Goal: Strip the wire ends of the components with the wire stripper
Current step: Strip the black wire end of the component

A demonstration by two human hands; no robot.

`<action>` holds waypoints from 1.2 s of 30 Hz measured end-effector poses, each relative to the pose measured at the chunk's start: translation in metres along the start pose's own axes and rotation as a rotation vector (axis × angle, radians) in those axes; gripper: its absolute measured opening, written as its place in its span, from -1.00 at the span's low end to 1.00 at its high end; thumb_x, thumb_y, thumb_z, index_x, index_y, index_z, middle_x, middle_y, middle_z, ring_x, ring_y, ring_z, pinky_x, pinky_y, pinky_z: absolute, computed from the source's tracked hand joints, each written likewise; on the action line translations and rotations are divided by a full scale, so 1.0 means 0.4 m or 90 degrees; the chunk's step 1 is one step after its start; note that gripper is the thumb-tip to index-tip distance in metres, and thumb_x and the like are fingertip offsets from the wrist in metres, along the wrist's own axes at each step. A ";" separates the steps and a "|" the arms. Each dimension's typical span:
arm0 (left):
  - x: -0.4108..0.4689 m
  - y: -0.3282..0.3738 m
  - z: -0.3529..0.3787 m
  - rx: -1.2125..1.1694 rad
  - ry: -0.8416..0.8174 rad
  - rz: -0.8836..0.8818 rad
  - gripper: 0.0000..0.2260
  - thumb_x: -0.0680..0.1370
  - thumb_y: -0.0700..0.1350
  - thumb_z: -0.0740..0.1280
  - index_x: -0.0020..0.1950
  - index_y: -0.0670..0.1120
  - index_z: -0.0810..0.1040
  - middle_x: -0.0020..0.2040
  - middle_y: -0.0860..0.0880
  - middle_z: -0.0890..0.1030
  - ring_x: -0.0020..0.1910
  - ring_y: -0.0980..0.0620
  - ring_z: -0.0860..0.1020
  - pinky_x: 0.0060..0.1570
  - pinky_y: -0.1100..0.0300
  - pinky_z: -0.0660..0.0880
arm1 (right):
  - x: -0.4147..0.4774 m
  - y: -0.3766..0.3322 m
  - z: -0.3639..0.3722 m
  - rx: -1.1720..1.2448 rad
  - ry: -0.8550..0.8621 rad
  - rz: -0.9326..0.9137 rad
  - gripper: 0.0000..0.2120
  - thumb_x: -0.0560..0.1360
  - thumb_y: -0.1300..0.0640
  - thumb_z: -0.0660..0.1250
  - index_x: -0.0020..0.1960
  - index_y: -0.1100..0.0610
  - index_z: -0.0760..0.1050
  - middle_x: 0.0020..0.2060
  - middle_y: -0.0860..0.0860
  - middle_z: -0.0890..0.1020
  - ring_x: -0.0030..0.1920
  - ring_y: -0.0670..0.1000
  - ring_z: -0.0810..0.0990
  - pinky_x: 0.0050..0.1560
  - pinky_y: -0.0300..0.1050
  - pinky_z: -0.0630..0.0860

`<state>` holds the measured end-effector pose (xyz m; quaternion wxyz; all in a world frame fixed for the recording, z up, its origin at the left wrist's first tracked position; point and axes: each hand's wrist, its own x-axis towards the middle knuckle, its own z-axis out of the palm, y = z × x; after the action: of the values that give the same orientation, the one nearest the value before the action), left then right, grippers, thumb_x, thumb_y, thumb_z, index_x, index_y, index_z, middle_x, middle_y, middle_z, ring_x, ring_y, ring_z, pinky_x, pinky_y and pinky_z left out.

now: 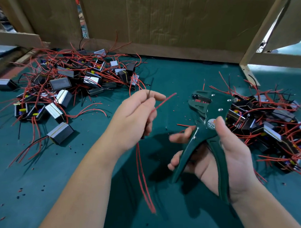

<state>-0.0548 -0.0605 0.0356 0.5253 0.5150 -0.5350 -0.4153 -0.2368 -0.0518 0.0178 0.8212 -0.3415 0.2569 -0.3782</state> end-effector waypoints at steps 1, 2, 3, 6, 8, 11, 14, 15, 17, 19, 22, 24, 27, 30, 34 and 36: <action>0.002 0.000 0.000 -0.025 0.004 0.007 -0.76 0.66 -0.19 0.09 0.02 -0.05 0.55 -0.44 0.12 0.39 -0.50 0.11 0.37 -0.50 0.33 0.34 | 0.000 -0.002 -0.001 0.008 -0.011 0.008 -0.47 0.38 -0.26 0.26 -0.12 0.24 0.53 0.05 0.33 0.58 -0.34 0.26 0.59 -0.22 0.19 0.57; 0.004 0.000 0.000 -0.048 0.004 0.012 -0.75 0.67 -0.18 0.09 0.02 -0.05 0.57 -0.42 0.12 0.40 -0.47 0.11 0.40 -0.47 0.33 0.35 | -0.001 -0.003 -0.001 0.017 -0.031 0.026 -0.46 0.34 -0.26 0.29 -0.10 0.25 0.55 0.12 0.35 0.53 -0.34 0.27 0.60 -0.21 0.20 0.57; 0.005 -0.002 0.004 -0.065 0.007 0.010 -0.75 0.67 -0.16 0.10 0.00 -0.04 0.58 -0.40 0.12 0.42 -0.44 0.11 0.42 -0.45 0.34 0.35 | -0.001 -0.002 0.000 0.019 -0.062 0.052 -0.44 0.32 -0.26 0.34 -0.07 0.26 0.58 0.14 0.37 0.48 -0.33 0.27 0.60 -0.19 0.21 0.57; 0.004 -0.012 0.017 -0.092 0.034 -0.048 -0.72 0.66 -0.12 0.12 -0.17 0.01 0.54 -0.39 0.13 0.47 -0.41 0.14 0.45 -0.43 0.29 0.33 | -0.001 0.017 0.009 -0.014 -0.149 0.134 -0.39 0.28 -0.23 0.46 0.09 0.25 0.60 0.08 0.32 0.50 -0.28 0.26 0.61 -0.11 0.21 0.55; 0.007 -0.021 0.024 -0.113 0.054 -0.086 -0.70 0.66 -0.07 0.12 -0.22 0.04 0.52 -0.35 0.09 0.51 -0.40 0.10 0.45 -0.39 0.26 0.34 | 0.000 0.031 0.012 -0.041 -0.157 0.144 -0.38 0.26 -0.14 0.52 0.15 0.27 0.57 0.07 0.26 0.57 -0.27 0.26 0.61 -0.11 0.20 0.52; 0.018 -0.030 0.023 -0.108 0.106 -0.073 -0.70 0.66 -0.01 0.12 -0.18 0.05 0.55 -0.19 0.01 0.58 -0.25 0.05 0.49 -0.22 0.13 0.43 | 0.000 0.033 0.012 -0.063 -0.115 0.083 -0.38 0.22 -0.01 0.56 0.16 0.30 0.56 0.06 0.22 0.60 -0.29 0.27 0.61 -0.11 0.28 0.46; 0.032 -0.033 0.010 -0.102 0.153 -0.074 -0.72 0.67 0.02 0.06 -0.03 0.04 0.55 -0.10 0.06 0.59 -0.14 0.08 0.52 -0.09 0.14 0.43 | 0.004 0.014 0.011 -0.069 0.014 -0.113 -0.62 0.29 0.20 0.45 0.10 0.22 0.60 0.02 0.15 0.62 -0.32 0.27 0.61 -0.22 0.21 0.54; 0.035 -0.035 0.005 -0.097 0.170 -0.088 -0.73 0.67 0.03 0.06 0.00 0.05 0.54 -0.09 0.07 0.60 -0.13 0.09 0.52 -0.12 0.16 0.42 | 0.004 0.001 0.008 -0.077 0.073 -0.190 -0.70 0.32 0.25 0.37 0.06 0.16 0.62 -0.03 0.11 0.64 -0.31 0.26 0.61 -0.22 0.20 0.57; 0.039 -0.038 -0.003 -0.087 0.210 -0.121 -0.76 0.66 0.04 0.07 0.02 0.08 0.53 -0.08 0.08 0.59 -0.12 0.09 0.52 -0.14 0.17 0.42 | 0.003 -0.026 -0.004 -0.061 0.145 -0.286 -0.75 0.35 0.28 0.30 0.00 0.12 0.58 -0.17 0.06 0.63 -0.27 0.25 0.63 -0.16 0.21 0.59; 0.040 -0.040 -0.007 -0.043 0.249 -0.134 -0.84 0.64 0.01 0.13 0.02 0.10 0.51 -0.06 0.11 0.58 -0.10 0.10 0.52 -0.09 0.16 0.43 | 0.000 -0.044 -0.016 -0.028 0.166 -0.299 -0.85 0.36 0.27 0.28 -0.10 0.13 0.53 -0.27 0.06 0.58 -0.22 0.28 0.65 -0.14 0.19 0.59; 0.037 -0.050 -0.019 0.130 0.290 -0.098 -0.86 0.59 -0.07 0.23 0.14 0.06 0.48 0.09 0.07 0.52 0.09 0.08 0.48 0.11 0.16 0.37 | -0.003 -0.045 -0.022 0.002 0.175 -0.270 -0.95 0.35 0.26 0.29 -0.20 0.16 0.47 -0.28 0.11 0.53 -0.19 0.33 0.65 -0.14 0.20 0.59; 0.032 -0.062 -0.033 0.326 0.307 -0.089 -0.76 0.56 -0.09 0.24 0.22 0.04 0.46 0.22 -0.02 0.42 0.24 -0.05 0.35 0.25 0.07 0.27 | -0.001 -0.039 -0.020 -0.002 0.163 -0.251 -0.97 0.34 0.25 0.30 -0.22 0.17 0.47 -0.29 0.12 0.53 -0.20 0.33 0.65 -0.15 0.21 0.60; 0.025 -0.069 -0.048 0.538 0.332 -0.158 -0.66 0.51 -0.05 0.28 0.29 0.04 0.44 0.41 -0.14 0.25 0.39 -0.15 0.16 0.36 -0.03 0.09 | 0.000 -0.032 -0.012 -0.008 0.129 -0.213 -0.88 0.34 0.24 0.29 -0.17 0.15 0.58 -0.24 0.12 0.58 -0.23 0.31 0.65 -0.14 0.20 0.61; 0.022 -0.075 -0.067 0.648 0.345 -0.221 -0.61 0.48 0.00 0.31 0.31 0.14 0.43 0.53 -0.23 0.04 0.50 -0.22 -0.04 0.42 -0.16 -0.11 | -0.008 -0.033 -0.013 0.010 0.066 -0.136 -0.43 0.30 0.16 0.33 0.33 0.04 0.45 0.08 0.24 0.62 -0.24 0.26 0.66 -0.14 0.15 0.62; 0.024 -0.078 -0.109 0.666 0.327 -0.351 -0.60 0.50 0.04 0.28 0.31 0.32 0.39 0.55 -0.16 -0.10 0.51 -0.27 -0.18 0.34 -0.41 -0.19 | -0.020 -0.027 -0.003 -0.003 -0.057 -0.052 -0.24 0.24 0.12 0.51 0.41 -0.02 0.39 0.08 0.45 0.57 -0.23 0.27 0.65 -0.12 0.17 0.59; 0.028 -0.075 -0.123 0.658 0.306 -0.430 -0.58 0.51 0.06 0.25 0.35 0.35 0.34 0.55 -0.14 -0.13 0.50 -0.32 -0.18 0.34 -0.42 -0.17 | -0.022 -0.020 0.002 -0.018 -0.086 -0.028 -0.21 0.19 0.07 0.59 0.39 -0.01 0.43 0.06 0.47 0.56 -0.22 0.30 0.63 -0.11 0.21 0.57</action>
<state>-0.0017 -0.0706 0.0124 0.1563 0.9185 -0.3426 -0.1202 -0.2449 -0.0482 0.0258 0.8231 -0.3836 0.1982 -0.3687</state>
